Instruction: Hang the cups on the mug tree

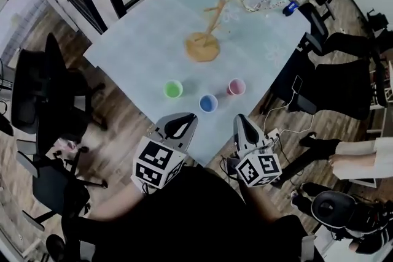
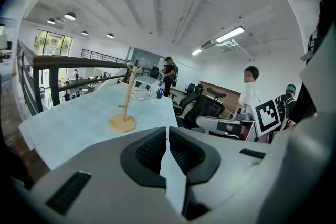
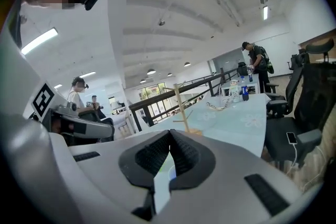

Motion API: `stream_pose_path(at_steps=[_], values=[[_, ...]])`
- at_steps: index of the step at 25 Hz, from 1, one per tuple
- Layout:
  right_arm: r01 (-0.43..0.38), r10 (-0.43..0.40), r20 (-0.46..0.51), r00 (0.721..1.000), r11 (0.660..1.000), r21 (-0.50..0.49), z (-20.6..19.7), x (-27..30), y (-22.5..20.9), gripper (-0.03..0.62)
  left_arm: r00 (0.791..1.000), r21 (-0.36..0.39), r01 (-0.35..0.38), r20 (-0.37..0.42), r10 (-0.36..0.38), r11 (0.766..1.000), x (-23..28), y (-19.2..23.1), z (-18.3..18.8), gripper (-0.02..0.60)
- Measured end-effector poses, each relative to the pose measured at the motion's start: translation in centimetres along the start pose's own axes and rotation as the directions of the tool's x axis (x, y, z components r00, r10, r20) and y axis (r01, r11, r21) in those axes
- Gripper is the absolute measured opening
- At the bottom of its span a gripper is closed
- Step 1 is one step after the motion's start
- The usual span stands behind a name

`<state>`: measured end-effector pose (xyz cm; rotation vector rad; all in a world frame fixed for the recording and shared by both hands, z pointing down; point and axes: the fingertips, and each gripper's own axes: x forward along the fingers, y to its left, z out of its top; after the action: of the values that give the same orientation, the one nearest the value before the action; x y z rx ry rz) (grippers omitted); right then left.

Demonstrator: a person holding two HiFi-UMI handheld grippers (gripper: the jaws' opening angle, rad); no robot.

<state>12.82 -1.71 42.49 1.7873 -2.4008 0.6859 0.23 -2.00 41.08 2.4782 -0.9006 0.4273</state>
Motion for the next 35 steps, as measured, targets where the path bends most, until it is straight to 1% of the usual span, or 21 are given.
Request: stream_pose_path(at_steps=[3, 5, 7, 9, 11, 15, 18, 19, 20, 21, 24, 26, 28, 31, 35], values=[[0.072, -0.071, 0.022, 0.997, 0.997, -0.025, 0.3, 0.9, 0.1, 0.021, 0.998, -0.004, 0.055, 0.04, -0.055, 0.998, -0.8, 1.7, 0.4, 0.028], [0.117, -0.116, 0.03, 0.993, 0.993, -0.032, 0.6, 1.4, 0.0, 0.021, 0.989, 0.008, 0.121, 0.086, -0.121, 0.993, -1.4, 2.0, 0.9, 0.028], [0.164, -0.163, 0.028, 0.986, 0.985, -0.044, 0.9, 1.7, -0.5, 0.021, 0.976, 0.044, 0.178, 0.117, -0.182, 0.983, -1.7, 2.0, 1.3, 0.028], [0.201, -0.2, 0.02, 0.98, 0.978, -0.056, 0.9, 1.9, -1.0, 0.021, 0.969, 0.088, 0.208, 0.116, -0.217, 0.974, -1.7, 2.3, 1.2, 0.028], [0.228, -0.229, 0.0, 0.974, 0.972, -0.06, 0.5, 2.2, -1.9, 0.023, 0.968, 0.109, 0.221, 0.1, -0.232, 0.969, -1.3, 2.8, 0.8, 0.028], [0.263, -0.266, -0.049, 0.963, 0.963, -0.062, -1.0, 2.7, -4.7, 0.023, 0.971, 0.095, 0.219, 0.072, -0.226, 0.971, -0.4, 3.5, 0.3, 0.028], [0.262, -0.266, -0.077, 0.961, 0.963, -0.061, -2.2, 3.6, -7.1, 0.028, 0.977, 0.08, 0.201, 0.049, -0.205, 0.976, 0.8, 3.4, -0.1, 0.036], [0.252, -0.256, -0.096, 0.962, 0.966, -0.052, -2.8, 4.1, -8.0, 0.061, 0.979, 0.076, 0.196, 0.037, -0.199, 0.978, 1.3, 3.2, -0.4, 0.055], [0.24, -0.243, -0.119, 0.963, 0.97, -0.039, -3.4, 4.6, -8.8, 0.143, 0.981, 0.073, 0.192, 0.023, -0.194, 0.979, 1.7, 2.9, -0.7, 0.085], [0.229, -0.231, -0.144, 0.962, 0.973, -0.031, -4.1, 5.0, -9.7, 0.177, 0.982, 0.07, 0.187, 0.008, -0.188, 0.98, 2.1, 2.6, -0.9, 0.105], [0.209, -0.218, -0.2, 0.955, 0.976, -0.064, -5.8, 6.3, -12.2, 0.212, 0.985, 0.062, 0.171, -0.035, -0.169, 0.983, 3.4, 1.8, -1.4, 0.121], [0.197, -0.213, -0.231, 0.949, 0.976, -0.089, -6.9, 7.2, -13.8, 0.227, 0.986, 0.049, 0.16, -0.05, -0.158, 0.986, 4.3, 1.7, -1.7, 0.124], [0.184, -0.202, -0.261, 0.944, 0.979, -0.09, -8.1, 8.1, -15.0, 0.241, 0.988, 0.04, 0.146, -0.057, -0.144, 0.988, 5.2, 1.8, -1.8, 0.124], [0.155, -0.172, -0.295, 0.94, 0.985, -0.08, -9.5, 9.3, -15.8, 0.258, 0.991, 0.031, 0.122, -0.058, -0.12, 0.992, 6.3, 2.1, -2.1, 0.124], [0.125, -0.159, -0.331, 0.93, 0.985, -0.121, -11.5, 11.0, -16.2, 0.267, 0.992, 0.006, 0.11, -0.058, -0.11, 0.994, 7.3, 2.5, -2.6, 0.124]])
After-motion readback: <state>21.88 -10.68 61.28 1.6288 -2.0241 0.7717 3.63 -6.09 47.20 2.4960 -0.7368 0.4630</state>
